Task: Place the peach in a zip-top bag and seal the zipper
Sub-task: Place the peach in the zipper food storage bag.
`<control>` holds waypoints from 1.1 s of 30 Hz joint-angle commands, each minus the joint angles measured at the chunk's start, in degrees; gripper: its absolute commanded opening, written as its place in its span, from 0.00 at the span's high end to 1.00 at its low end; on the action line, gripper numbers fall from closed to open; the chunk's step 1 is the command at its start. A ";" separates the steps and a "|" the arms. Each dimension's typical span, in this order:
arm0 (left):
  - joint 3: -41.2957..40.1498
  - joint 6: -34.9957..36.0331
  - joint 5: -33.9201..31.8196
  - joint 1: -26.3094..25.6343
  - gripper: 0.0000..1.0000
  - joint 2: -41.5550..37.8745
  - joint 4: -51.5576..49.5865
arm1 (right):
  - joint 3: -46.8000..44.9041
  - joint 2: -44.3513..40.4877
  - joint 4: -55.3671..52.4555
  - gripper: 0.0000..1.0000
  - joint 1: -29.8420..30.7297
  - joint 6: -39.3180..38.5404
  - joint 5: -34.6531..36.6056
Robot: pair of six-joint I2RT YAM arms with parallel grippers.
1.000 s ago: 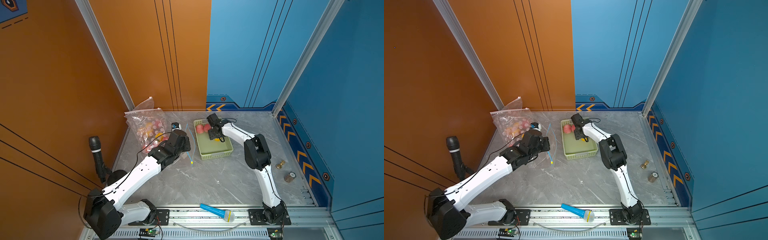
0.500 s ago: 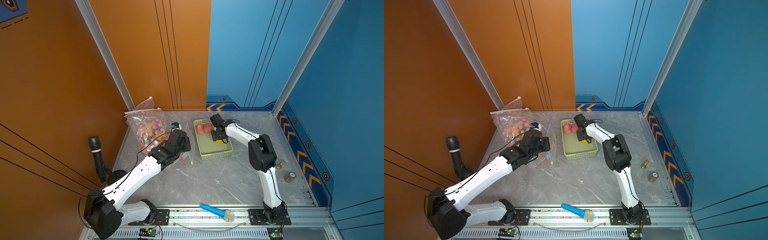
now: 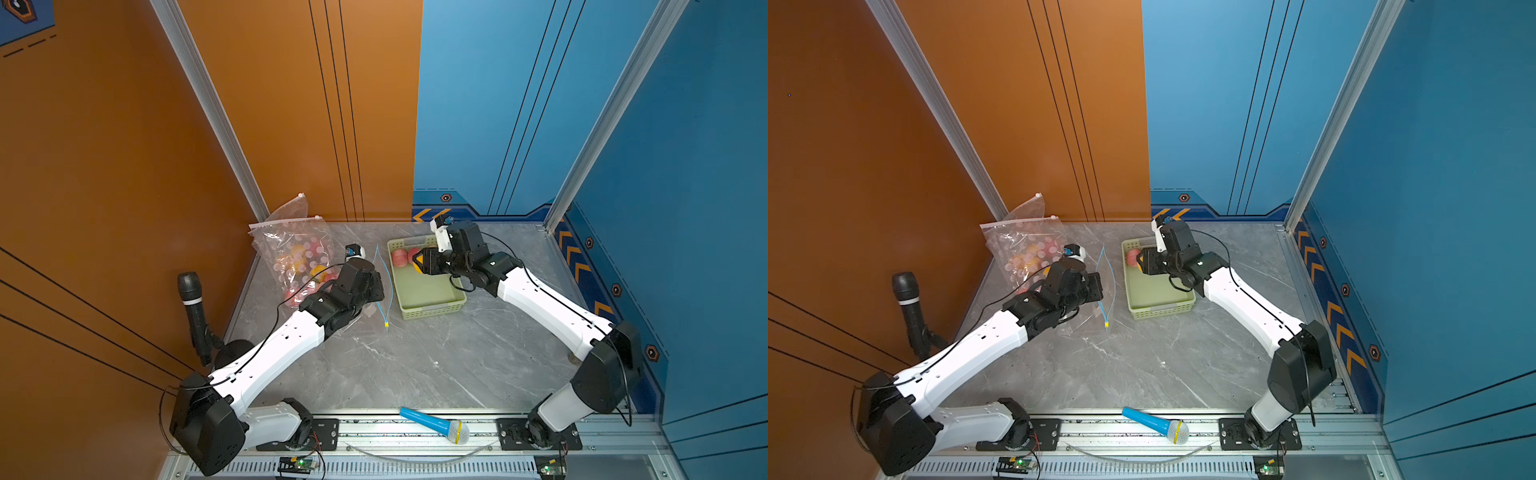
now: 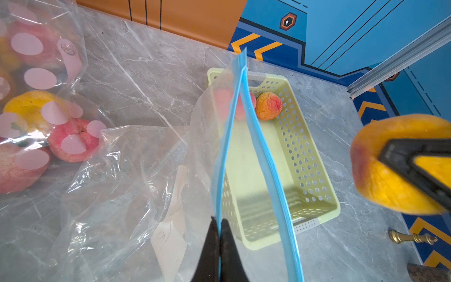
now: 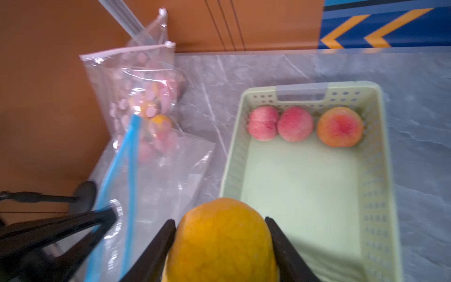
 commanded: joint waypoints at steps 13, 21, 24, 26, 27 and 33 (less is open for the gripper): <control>9.45 -1.61 5.90 -1.56 1.00 10.40 5.76 | -8.17 -6.61 16.41 0.73 0.27 11.53 -6.13; 11.31 -1.96 7.20 -1.91 1.00 12.14 5.76 | -8.99 -4.29 20.74 0.73 1.83 14.22 -7.92; 11.54 -1.96 7.35 -2.09 1.00 11.71 5.75 | -9.75 -3.61 21.69 0.74 2.34 14.82 -8.01; 12.04 -2.01 8.07 -2.24 1.00 12.02 7.93 | -10.31 -3.37 21.97 0.74 2.33 15.04 -7.70; 12.36 -2.12 8.39 -2.38 1.00 12.26 8.09 | -10.71 -3.36 21.95 0.74 2.28 15.04 -7.64; 15.21 -2.59 10.35 -3.76 1.00 14.55 8.64 | -14.61 -4.82 21.98 0.74 0.75 15.29 -6.19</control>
